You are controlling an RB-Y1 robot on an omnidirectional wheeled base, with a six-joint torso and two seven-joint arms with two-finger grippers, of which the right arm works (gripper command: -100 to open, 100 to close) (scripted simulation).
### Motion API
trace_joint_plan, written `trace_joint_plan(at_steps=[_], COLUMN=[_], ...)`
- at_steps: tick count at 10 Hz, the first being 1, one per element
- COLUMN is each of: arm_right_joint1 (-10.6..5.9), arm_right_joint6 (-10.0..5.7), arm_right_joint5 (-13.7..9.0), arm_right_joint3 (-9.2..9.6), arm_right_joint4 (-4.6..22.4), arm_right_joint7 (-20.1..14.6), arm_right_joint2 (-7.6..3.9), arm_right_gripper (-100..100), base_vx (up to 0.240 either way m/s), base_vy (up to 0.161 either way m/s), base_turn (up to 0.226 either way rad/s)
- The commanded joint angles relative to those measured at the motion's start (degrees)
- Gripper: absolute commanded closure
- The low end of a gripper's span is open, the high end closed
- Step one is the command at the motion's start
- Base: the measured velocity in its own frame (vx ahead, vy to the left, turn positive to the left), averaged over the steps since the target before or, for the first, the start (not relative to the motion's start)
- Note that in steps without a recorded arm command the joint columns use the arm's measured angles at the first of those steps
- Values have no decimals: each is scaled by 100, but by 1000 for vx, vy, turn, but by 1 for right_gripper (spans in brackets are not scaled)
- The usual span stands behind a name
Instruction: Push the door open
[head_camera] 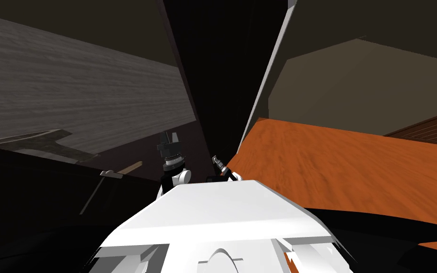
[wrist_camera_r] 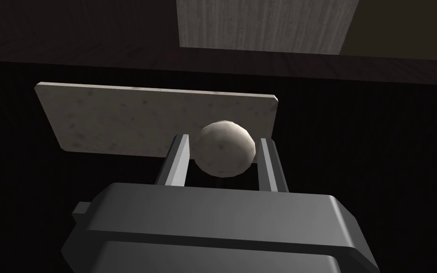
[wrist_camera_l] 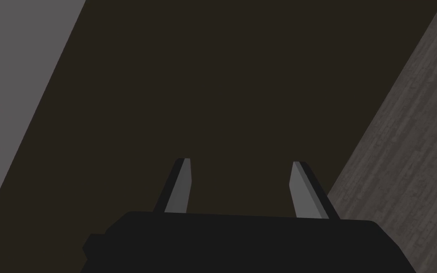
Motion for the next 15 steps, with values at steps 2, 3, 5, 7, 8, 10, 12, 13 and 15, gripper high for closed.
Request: trace_joint_plan(at_steps=[2, 3, 5, 7, 8, 10, 12, 13, 15], arm_right_joint1=[-46, -59, -73, -89, -97, -113, -121, -121, -146], arm_right_joint6=[1, 1, 0, 0, 0, 0, 0, 0, 0], arm_right_joint5=[-39, -58, -79, -101, -113, -136, -148, -148, -185], arm_right_joint3=[-192, -292, -398, -514, -573, -697, -759, -759, -950], arm_right_joint4=[-5, 24, 54, 87, 103, 138, 156, 156, 210], arm_right_joint7=[50, 77, 106, 138, 154, 188, 205, 205, 258], arm_right_joint2=[-16, -16, -15, -9, -6, 5, 11, 11, 37], arm_right_gripper=[100, 100, 100, 100, 100, 100, 100, 100, 100], base_vx=[135, 124, 65, 78, 78, 93, 75, 22, 84], base_vy=[164, 158, 112, 133, 101, 97, 78, 28, 81], base_turn=[-25, -22, -12, -42, -24, -37, -13, 1, -66])
